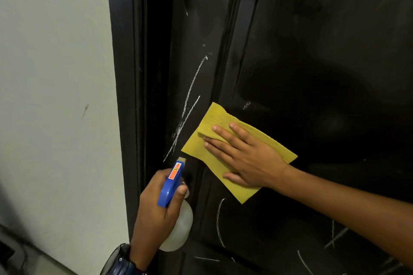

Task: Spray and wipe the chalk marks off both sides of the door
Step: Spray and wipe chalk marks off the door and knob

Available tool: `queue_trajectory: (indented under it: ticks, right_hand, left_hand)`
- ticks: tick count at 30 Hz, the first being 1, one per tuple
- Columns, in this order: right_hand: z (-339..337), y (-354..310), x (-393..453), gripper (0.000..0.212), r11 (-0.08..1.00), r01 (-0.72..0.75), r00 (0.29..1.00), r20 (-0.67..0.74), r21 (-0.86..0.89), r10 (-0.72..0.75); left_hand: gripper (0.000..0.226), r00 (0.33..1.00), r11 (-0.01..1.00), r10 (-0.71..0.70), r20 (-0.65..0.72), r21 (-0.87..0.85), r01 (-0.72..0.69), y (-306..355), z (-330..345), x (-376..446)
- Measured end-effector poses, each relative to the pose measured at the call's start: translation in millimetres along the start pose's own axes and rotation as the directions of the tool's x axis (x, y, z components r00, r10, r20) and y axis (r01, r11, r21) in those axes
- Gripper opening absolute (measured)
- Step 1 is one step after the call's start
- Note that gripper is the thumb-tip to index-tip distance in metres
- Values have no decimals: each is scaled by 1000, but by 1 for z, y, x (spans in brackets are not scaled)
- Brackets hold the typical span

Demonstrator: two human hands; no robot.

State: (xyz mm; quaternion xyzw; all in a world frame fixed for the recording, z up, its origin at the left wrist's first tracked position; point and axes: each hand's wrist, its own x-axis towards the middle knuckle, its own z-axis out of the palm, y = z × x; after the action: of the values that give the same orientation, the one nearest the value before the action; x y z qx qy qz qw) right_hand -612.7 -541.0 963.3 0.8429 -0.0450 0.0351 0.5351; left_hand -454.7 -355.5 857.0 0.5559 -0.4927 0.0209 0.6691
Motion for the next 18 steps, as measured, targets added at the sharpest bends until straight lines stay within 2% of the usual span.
queue_trajectory:
  ticks: [3, 5, 10, 15, 18]
  right_hand:
    - [0, 2, -6, 88, 999, -38, 999, -15, -5, 38]
    - [1, 5, -16, 89, 998, -60, 998, -13, -8, 60]
    - [5, 13, -83, 88, 993, -113, 994, 1, -13, 113]
    - [19, 6, -206, 84, 987, -156, 985, 65, -36, 158]
    - [29, 4, -287, 79, 980, -186, 970, 144, -77, 195]
  left_hand:
    - [31, 1000, 1000, 3, 11, 21, -3, 5, 3, -2]
    - [26, 1000, 999, 15, 16, 30, -15, 13, 8, -6]
    - [37, 997, 999, 14, 73, 39, -17, 37, 27, -26]
    - [36, 991, 995, 74, 109, 52, -80, 76, 66, -51]
    - [46, 988, 994, 95, 119, 36, -100, 109, 105, -75]
